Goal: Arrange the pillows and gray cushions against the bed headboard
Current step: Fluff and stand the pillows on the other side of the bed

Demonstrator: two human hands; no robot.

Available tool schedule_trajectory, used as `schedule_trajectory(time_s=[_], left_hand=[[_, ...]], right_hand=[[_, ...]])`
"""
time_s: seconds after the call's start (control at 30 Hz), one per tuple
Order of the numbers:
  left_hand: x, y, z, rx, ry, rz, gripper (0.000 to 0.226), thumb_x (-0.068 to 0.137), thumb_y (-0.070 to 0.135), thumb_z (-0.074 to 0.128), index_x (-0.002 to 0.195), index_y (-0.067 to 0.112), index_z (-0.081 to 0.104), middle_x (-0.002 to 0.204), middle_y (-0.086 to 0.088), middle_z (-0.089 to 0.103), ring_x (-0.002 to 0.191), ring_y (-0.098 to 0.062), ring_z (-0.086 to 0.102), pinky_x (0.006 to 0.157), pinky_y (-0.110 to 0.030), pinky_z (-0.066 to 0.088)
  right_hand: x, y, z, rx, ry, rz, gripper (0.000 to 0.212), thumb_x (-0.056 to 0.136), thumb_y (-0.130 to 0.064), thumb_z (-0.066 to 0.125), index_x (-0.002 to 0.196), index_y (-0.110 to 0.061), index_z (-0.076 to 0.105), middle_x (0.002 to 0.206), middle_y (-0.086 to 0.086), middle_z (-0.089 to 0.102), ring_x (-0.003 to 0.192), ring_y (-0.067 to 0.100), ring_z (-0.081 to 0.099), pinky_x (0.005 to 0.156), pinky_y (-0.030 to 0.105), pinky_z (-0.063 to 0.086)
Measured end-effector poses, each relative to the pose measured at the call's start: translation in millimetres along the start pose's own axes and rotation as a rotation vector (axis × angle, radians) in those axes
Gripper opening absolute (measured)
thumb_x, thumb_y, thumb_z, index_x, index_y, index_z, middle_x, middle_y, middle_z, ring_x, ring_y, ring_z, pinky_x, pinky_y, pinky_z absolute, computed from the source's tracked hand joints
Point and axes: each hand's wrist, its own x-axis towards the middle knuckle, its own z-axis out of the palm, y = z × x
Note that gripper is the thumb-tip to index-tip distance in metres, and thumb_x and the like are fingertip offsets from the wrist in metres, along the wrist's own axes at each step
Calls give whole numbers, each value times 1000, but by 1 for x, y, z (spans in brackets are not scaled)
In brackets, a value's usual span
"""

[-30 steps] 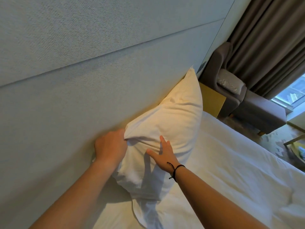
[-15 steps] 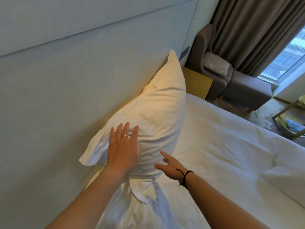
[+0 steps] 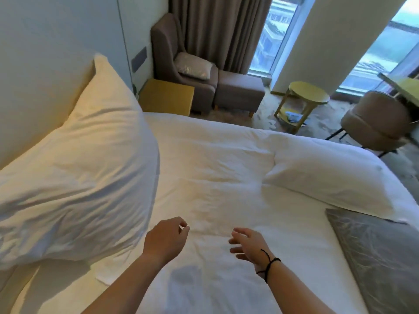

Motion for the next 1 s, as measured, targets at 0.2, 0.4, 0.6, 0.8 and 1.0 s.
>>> schedule_trajectory(time_s=[0.2,0.4,0.6,0.8,1.0], left_hand=[[-5,96,73,-6,-37,-32,19,88,51,49,89,40,64,83,22,65,82,-3,60,68,-29,46],[-24,194,149,-130,-113,-90,13,87,42,55,78,41,64,81,20,67,80,2,61,73,-27,51],[-23,248,174,-139,-89,-37,12,87,42,56,78,42,63,85,21,68,84,3,61,77,-27,51],[0,255,183,-144,-54,-12,17,90,39,59,75,38,66,81,20,69,81,4,61,69,-23,48],[28,270,232,-270,-134,6,19,91,36,59,74,35,67,79,16,69,81,2,61,66,-22,44]], right_hand=[[15,59,-104,109,31,6,27,98,-23,56,123,-15,60,95,5,74,79,22,74,75,38,60],[29,106,-207,141,15,37,25,97,-24,57,120,-14,61,96,7,73,76,21,73,70,33,58],[51,106,-255,188,21,35,20,97,-24,57,116,-17,60,95,6,72,76,21,71,71,34,58],[61,115,-268,215,44,59,20,96,-22,57,115,-18,60,96,6,72,78,21,70,70,33,58],[43,143,-308,174,181,169,23,95,-17,54,118,-17,60,98,7,69,75,18,65,61,27,53]])
